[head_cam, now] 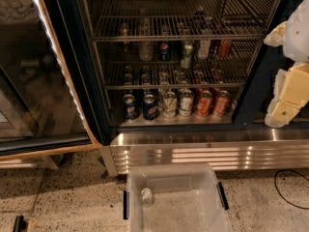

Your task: Pick coke can from middle shelf of fridge

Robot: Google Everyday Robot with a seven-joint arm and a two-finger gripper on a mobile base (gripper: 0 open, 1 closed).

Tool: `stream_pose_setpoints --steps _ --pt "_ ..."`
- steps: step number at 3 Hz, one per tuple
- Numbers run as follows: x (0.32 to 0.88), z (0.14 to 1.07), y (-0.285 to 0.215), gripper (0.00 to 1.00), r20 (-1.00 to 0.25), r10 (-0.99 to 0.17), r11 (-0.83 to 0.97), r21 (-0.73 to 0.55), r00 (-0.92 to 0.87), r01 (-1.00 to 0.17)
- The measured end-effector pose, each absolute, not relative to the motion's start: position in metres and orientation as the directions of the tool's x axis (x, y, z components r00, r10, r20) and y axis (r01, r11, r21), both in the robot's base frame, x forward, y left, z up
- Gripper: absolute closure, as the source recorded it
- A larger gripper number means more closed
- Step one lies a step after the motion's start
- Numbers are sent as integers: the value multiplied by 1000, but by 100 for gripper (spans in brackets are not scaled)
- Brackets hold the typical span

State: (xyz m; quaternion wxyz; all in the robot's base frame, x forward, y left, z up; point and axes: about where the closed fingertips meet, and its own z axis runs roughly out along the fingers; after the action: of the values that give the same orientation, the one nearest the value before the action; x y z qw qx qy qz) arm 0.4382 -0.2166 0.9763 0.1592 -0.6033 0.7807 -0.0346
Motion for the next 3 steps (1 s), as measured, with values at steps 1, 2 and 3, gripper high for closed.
stream_pose_setpoints --steps 1,2,3 --pt "438 976 -217 0 -207 -953 270 -246 -221 -931" --pt "444 969 -218 0 -261 -939 294 -271 -224 -917" --pt "462 950 -216 0 -349 -908 347 -310 -234 -885"
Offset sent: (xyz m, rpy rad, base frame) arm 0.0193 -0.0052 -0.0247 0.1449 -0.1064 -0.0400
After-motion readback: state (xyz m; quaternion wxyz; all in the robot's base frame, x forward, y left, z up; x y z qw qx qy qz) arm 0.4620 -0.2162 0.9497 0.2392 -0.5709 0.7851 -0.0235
